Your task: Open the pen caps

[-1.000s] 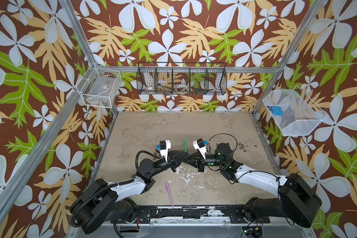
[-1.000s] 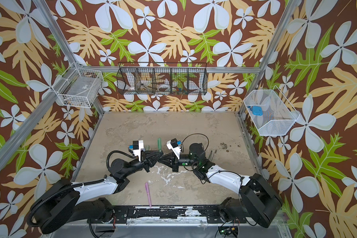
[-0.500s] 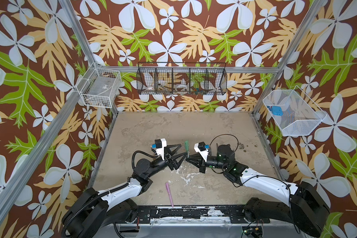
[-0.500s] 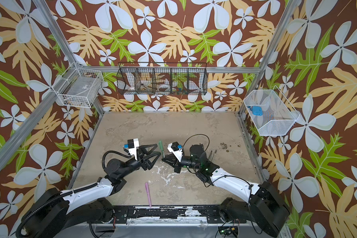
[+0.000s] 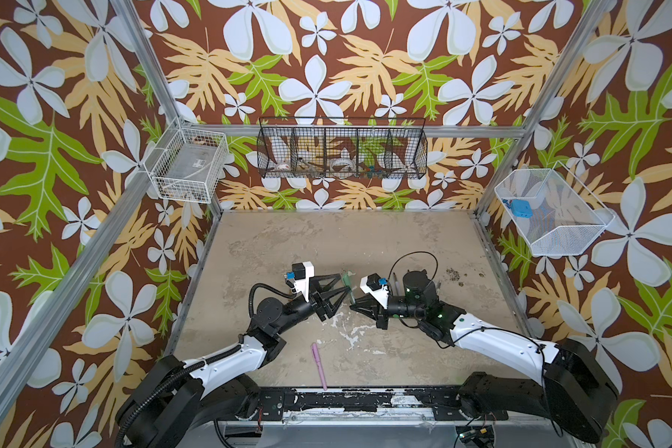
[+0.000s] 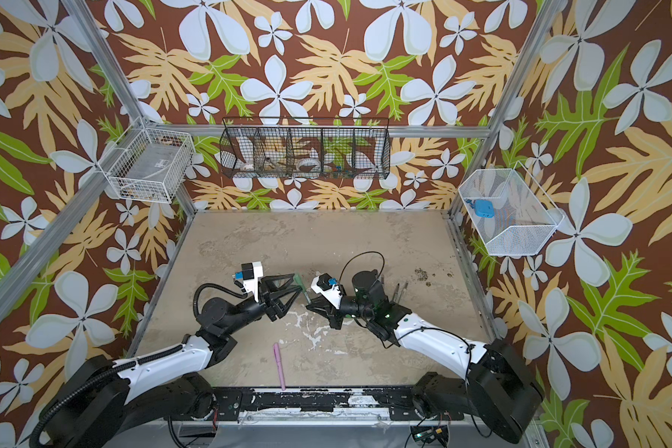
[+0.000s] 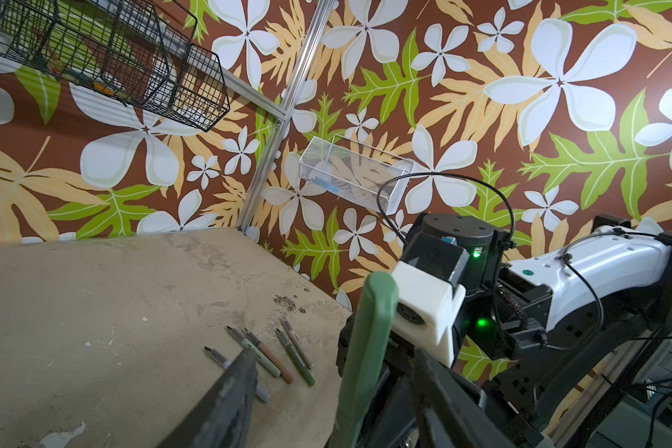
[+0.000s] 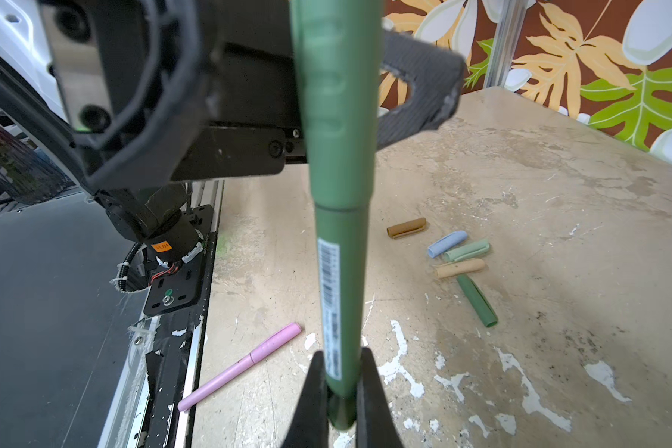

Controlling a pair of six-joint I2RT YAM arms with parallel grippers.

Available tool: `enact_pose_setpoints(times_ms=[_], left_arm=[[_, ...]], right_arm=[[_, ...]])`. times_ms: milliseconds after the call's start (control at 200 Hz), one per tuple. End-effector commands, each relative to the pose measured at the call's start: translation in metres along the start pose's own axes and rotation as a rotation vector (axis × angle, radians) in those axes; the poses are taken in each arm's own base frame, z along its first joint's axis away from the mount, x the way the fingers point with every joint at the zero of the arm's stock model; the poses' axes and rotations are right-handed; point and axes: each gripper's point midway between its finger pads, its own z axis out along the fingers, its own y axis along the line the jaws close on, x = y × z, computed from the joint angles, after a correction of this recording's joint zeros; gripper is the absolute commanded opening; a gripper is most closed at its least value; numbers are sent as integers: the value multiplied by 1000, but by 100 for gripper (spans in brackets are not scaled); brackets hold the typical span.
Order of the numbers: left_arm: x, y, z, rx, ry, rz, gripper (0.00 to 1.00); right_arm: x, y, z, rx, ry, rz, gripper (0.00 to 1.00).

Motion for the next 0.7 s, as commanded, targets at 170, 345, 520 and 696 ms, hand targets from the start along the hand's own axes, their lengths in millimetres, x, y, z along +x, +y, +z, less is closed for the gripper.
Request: enact_pose_setpoints(times_ms=[170,345,520,696], left_arm=[[-9,-17,0,80,-20,29,41],[-7,-17,3,91,-5,24,37],[-3,-16,5,93,9,18,31],[-3,-14,5,86,10,23,9]], right_arm=[[-2,8,3,-60,-1,-5,0],[0,9,5,-74,9,1,0],[2,9,8,-93,18,9,0],[4,8,9,-85,26,9,0]])
